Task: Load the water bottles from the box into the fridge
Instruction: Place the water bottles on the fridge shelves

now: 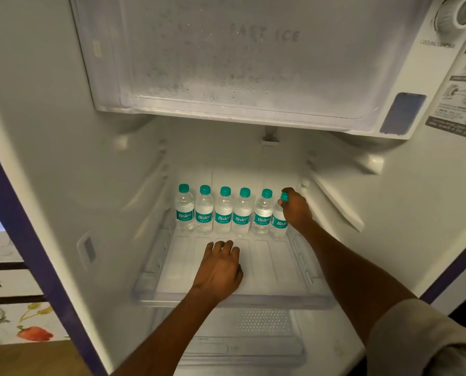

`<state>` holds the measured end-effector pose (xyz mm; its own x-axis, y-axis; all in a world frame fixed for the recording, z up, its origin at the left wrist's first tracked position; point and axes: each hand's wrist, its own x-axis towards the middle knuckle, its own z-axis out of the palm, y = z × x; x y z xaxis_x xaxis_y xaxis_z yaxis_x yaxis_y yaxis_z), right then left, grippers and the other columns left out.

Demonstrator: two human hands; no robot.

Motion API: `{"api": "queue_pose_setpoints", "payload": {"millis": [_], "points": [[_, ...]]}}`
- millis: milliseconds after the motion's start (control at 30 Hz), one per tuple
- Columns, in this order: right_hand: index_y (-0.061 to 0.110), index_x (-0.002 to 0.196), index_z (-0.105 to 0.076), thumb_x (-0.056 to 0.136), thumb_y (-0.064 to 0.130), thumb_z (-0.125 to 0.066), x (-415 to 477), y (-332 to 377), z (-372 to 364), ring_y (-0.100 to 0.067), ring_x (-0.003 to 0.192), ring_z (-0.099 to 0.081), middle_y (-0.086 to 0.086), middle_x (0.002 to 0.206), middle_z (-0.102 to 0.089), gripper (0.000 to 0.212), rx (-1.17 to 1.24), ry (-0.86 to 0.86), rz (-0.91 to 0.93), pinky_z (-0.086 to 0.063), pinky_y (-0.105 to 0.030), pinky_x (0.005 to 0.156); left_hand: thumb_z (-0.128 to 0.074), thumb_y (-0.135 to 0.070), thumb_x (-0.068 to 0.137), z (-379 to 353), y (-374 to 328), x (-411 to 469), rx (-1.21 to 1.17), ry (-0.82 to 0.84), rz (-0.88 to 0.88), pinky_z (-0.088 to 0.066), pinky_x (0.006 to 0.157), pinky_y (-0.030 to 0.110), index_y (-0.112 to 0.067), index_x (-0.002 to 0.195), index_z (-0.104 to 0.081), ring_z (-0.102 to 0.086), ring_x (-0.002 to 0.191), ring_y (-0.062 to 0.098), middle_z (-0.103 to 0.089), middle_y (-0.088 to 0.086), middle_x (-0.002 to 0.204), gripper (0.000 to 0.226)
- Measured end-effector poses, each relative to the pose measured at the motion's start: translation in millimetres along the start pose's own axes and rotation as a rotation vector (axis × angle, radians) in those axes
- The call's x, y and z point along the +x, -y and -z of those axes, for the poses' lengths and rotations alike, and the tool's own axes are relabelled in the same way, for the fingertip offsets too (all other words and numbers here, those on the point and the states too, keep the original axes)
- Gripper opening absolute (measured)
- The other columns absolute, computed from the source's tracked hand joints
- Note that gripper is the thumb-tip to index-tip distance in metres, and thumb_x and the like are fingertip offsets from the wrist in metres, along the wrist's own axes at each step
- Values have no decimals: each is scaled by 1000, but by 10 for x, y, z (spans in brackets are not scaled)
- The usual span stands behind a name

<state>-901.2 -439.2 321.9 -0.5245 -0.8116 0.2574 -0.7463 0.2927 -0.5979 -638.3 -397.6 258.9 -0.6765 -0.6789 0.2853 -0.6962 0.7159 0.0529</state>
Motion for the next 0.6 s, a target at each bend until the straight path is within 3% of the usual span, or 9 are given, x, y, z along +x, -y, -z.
{"api": "queue_pose_setpoints", "payload": {"millis": [600], "points": [[9, 121, -52, 95, 23, -55, -790, 245, 331, -29, 98, -62, -13, 113, -64, 29, -170, 52, 28, -50, -35, 86, -46, -41, 90, 165, -40, 15, 9, 114, 128, -27, 109, 49, -17, 143, -33, -31, 136, 32, -32, 9, 152, 60]]}}
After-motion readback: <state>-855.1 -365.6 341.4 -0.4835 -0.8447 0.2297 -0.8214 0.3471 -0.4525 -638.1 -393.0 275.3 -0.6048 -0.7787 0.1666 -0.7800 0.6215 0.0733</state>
